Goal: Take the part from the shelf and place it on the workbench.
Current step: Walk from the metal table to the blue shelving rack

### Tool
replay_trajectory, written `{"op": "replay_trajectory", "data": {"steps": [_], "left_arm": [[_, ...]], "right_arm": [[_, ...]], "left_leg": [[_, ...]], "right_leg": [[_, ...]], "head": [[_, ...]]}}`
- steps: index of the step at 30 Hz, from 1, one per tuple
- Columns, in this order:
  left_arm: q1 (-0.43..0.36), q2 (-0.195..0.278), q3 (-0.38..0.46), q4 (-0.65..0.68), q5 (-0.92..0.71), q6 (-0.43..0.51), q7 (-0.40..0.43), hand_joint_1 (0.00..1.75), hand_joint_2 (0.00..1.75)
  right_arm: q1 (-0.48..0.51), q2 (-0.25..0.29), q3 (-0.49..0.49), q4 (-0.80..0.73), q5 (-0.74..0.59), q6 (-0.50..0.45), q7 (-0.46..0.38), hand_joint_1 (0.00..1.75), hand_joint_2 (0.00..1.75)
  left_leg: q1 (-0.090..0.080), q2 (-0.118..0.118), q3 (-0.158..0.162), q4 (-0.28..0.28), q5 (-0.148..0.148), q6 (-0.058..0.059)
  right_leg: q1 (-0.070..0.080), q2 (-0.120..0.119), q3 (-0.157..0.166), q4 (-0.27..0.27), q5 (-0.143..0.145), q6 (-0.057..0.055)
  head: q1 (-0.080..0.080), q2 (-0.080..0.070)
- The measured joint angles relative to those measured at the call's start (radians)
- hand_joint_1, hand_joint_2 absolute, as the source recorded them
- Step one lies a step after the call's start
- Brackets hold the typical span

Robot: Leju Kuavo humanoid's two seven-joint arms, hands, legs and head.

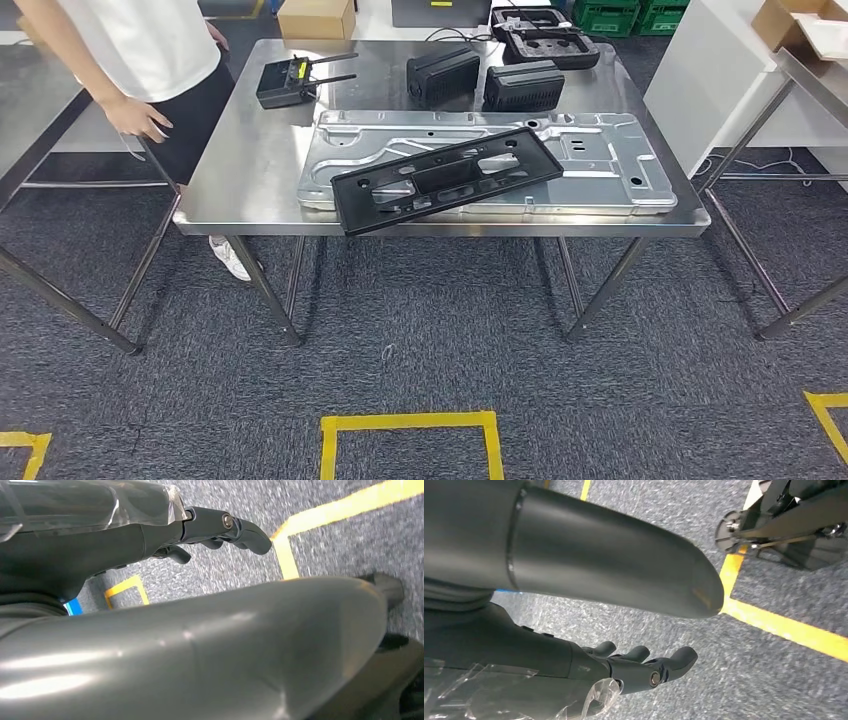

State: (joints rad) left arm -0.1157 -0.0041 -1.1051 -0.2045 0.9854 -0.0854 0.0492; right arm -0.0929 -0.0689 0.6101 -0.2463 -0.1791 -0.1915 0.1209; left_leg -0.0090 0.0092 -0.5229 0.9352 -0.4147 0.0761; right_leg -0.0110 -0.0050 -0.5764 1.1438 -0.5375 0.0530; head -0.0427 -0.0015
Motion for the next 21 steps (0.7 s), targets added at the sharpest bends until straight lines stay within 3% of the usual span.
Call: {"op": "replay_trajectory", "data": {"steps": [2,3,7,9,11,12,13,14,16,18,21], "left_arm": [[-0.001,-0.001,0.0,0.0,0.0,0.0,0.0,0.0,0.0],[-0.002,-0.001,0.0,0.0,0.0,0.0,-0.001,0.0,0.0],[-0.003,-0.001,0.0,0.0,0.0,0.0,-0.002,0.0,0.0],[-0.002,-0.001,0.0,0.0,0.0,0.0,-0.002,0.0,0.0],[-0.001,-0.001,0.0,0.0,0.0,-0.001,-0.001,0.0,0.0],[-0.001,-0.001,0.0,0.0,0.001,-0.002,0.0,0.0,0.0],[0.0,-0.001,0.0,0.0,0.001,-0.003,-0.002,0.0,0.0],[0.0,-0.001,0.0,0.0,0.002,-0.003,-0.004,0.0,0.0],[-0.001,-0.001,0.0,0.0,0.002,-0.004,-0.013,0.0,0.0],[-0.003,-0.001,0.0,0.0,0.002,-0.004,-0.021,0.0,0.0],[-0.002,-0.001,0.0,0.0,0.001,-0.004,-0.025,0.0,0.0]], "right_arm": [[-0.001,0.0,0.001,0.001,0.0,0.0,-0.001,0.0,0.0],[-0.002,0.0,0.002,0.001,0.0,0.0,-0.002,0.0,0.0],[-0.002,0.001,0.005,0.001,0.0,0.003,-0.013,0.0,0.0],[-0.001,0.002,0.005,0.001,0.001,0.005,-0.023,0.0,0.0],[-0.001,0.002,0.006,0.001,0.003,0.005,-0.031,0.0,0.0],[-0.001,0.002,0.007,0.001,0.004,0.004,-0.033,0.0,0.0],[-0.001,0.002,0.008,0.001,0.006,0.003,-0.034,0.0,0.0],[-0.001,0.002,0.011,0.001,0.008,0.002,-0.034,0.0,0.0],[-0.001,0.002,0.016,0.001,0.012,0.002,-0.036,0.0,0.0],[-0.002,0.002,0.02,0.001,0.017,0.001,-0.043,0.0,0.0],[-0.004,0.002,0.03,0.001,0.031,0.001,-0.053,0.0,0.0]], "left_leg": [[-0.003,0.0,-0.001,0.002,0.003,-0.006],[-0.005,0.0,-0.003,0.004,0.005,-0.01],[-0.003,0.001,-0.016,0.019,0.0,-0.032],[0.001,-0.001,-0.049,0.101,-0.056,-0.045],[0.006,-0.002,-0.108,0.246,-0.131,-0.055],[0.008,-0.002,-0.129,0.302,-0.151,-0.058],[0.009,-0.002,-0.133,0.321,-0.152,-0.059],[0.01,-0.002,-0.116,0.296,-0.134,-0.059],[0.01,-0.002,-0.036,0.153,-0.072,-0.055],[0.008,-0.002,0.024,0.031,-0.035,-0.046],[0.007,-0.003,0.027,0.002,-0.025,-0.03]], "right_leg": [[0.003,0.0,0.079,-0.149,0.052,-0.009],[0.006,0.001,0.099,-0.193,0.063,-0.013],[0.005,0.002,0.098,-0.215,0.074,-0.03],[0.002,-0.001,0.093,-0.217,0.082,-0.041],[0.002,-0.002,0.084,-0.216,0.087,-0.045],[0.003,-0.002,0.081,-0.216,0.09,-0.046],[0.003,-0.002,0.078,-0.215,0.092,-0.045],[0.003,-0.002,0.076,-0.215,0.093,-0.045],[0.003,-0.001,0.076,-0.215,0.096,-0.041],[0.008,-0.001,0.073,-0.211,0.097,-0.034],[0.011,-0.001,0.063,-0.208,0.102,-0.02]], "head": [[0.0,0.0],[0.0,0.0],[0.0,0.0],[-0.001,0.0],[-0.002,0.0],[-0.002,0.0],[-0.002,0.0],[-0.002,0.0],[-0.002,0.0],[-0.002,0.0],[0.0,0.0]]}}
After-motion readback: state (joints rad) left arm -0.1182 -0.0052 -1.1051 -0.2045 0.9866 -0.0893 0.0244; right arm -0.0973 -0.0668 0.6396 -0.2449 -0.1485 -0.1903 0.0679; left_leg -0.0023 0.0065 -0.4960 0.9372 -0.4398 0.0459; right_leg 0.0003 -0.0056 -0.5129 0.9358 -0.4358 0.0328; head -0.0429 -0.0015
